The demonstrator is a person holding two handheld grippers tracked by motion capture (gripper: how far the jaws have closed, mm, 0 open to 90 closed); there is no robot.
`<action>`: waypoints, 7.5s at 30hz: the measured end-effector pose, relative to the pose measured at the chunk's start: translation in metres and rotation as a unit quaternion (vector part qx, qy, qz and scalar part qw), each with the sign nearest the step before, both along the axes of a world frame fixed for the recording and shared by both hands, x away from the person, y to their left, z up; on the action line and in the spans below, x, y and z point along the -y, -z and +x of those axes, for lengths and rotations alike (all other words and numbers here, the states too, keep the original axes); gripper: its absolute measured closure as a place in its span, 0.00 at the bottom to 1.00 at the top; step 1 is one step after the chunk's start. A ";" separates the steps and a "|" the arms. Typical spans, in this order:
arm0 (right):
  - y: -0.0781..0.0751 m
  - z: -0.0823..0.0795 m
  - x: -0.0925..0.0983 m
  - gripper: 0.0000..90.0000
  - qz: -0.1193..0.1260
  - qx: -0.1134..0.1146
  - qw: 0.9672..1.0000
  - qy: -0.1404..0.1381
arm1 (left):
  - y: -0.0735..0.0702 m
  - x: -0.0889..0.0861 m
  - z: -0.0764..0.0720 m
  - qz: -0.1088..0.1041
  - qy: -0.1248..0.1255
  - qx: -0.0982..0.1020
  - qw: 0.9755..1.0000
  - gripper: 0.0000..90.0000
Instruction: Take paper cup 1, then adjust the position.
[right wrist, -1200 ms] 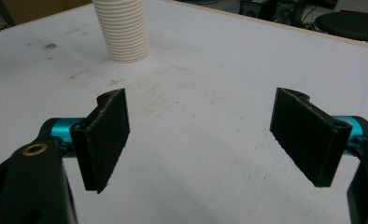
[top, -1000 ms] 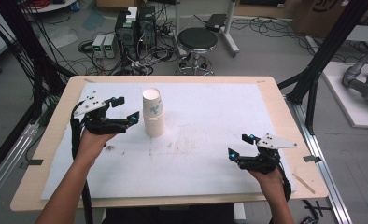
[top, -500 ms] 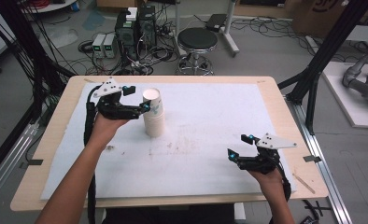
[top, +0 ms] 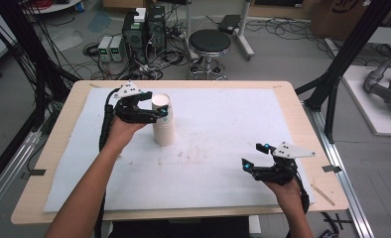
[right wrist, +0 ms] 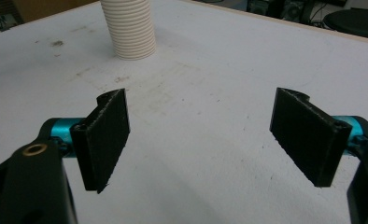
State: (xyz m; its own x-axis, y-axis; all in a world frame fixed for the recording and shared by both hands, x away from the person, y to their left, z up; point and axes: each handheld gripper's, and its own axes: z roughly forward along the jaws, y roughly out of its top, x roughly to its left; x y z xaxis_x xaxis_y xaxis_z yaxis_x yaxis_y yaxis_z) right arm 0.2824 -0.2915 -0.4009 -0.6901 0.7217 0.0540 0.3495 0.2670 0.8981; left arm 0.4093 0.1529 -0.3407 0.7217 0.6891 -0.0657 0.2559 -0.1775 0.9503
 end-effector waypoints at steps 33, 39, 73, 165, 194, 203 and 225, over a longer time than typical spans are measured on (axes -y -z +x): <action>0.001 -0.001 0.001 0.23 0.001 -0.007 1.000 0.000 | -0.045 -0.007 -0.012 -0.035 0.019 0.056 0.998 0.38; 0.001 -0.001 -0.001 0.23 0.000 -0.007 1.000 -0.002 | -0.067 -0.012 -0.022 -0.055 0.021 0.080 0.995 0.38; 0.004 -0.012 0.009 0.23 0.005 -0.018 1.000 0.002 | -0.001 -0.073 -0.120 -0.052 0.022 0.057 0.997 0.39; -0.019 0.018 -0.102 0.23 0.013 -0.021 0.972 -0.233 | 0.029 0.022 -0.114 -0.064 0.207 0.003 0.976 0.37; -0.013 0.011 -0.122 0.23 0.024 -0.024 0.960 -0.277 | 0.027 0.052 -0.116 -0.069 0.260 -0.004 0.963 0.37; -0.012 0.010 -0.127 0.23 0.029 -0.028 0.956 -0.290 | 0.028 0.062 -0.118 -0.072 0.277 -0.004 0.958 0.37; -0.007 0.011 -0.127 0.35 0.034 -0.043 0.952 -0.300 | 0.031 0.069 -0.121 -0.061 0.268 0.027 0.961 0.36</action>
State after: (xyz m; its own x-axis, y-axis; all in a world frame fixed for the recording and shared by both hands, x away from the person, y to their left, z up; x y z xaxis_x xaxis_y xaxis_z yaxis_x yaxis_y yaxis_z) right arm 0.2936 -0.1643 -0.3944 -0.9681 0.1913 0.1616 0.2253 0.3838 0.8955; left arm 0.2882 0.0844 -0.3718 0.9757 0.2062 -0.0741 0.1076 -0.1563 0.9818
